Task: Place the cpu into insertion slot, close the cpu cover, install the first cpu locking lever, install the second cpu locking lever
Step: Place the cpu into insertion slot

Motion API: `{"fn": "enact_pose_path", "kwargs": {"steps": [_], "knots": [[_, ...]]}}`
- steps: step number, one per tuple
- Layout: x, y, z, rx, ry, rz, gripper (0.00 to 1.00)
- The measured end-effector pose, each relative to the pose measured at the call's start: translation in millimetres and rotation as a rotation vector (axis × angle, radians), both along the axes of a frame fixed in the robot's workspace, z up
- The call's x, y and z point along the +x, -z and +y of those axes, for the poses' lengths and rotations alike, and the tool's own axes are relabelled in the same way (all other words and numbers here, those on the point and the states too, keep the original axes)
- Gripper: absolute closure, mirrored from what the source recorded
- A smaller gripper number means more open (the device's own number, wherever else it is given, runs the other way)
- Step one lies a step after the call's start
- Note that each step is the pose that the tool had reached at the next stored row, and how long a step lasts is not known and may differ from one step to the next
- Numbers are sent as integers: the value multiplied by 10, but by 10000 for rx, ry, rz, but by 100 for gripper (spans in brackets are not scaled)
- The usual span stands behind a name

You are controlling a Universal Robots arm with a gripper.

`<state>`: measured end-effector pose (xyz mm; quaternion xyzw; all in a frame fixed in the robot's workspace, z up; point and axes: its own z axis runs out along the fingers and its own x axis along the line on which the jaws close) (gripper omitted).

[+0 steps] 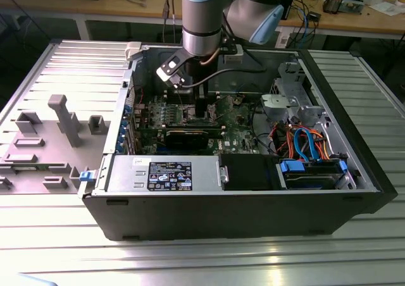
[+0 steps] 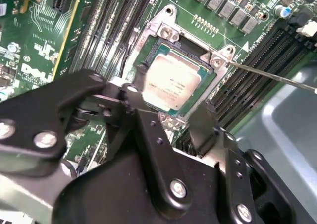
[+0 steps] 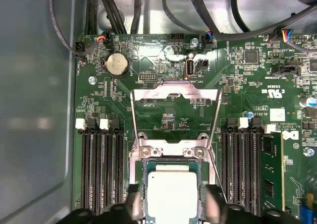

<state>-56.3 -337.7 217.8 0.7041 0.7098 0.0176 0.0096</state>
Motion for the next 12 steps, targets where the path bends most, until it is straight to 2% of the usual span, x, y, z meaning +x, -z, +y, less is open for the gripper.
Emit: {"fn": "enact_pose_path", "kwargs": {"steps": [1, 2, 8, 12], "knots": [[2, -15, 0, 0, -1, 2, 40], [5, -20, 1, 2, -1, 5, 53], [4, -21, 0, -4, 0, 7, 89], [5, -21, 0, -6, 0, 7, 89]]}}
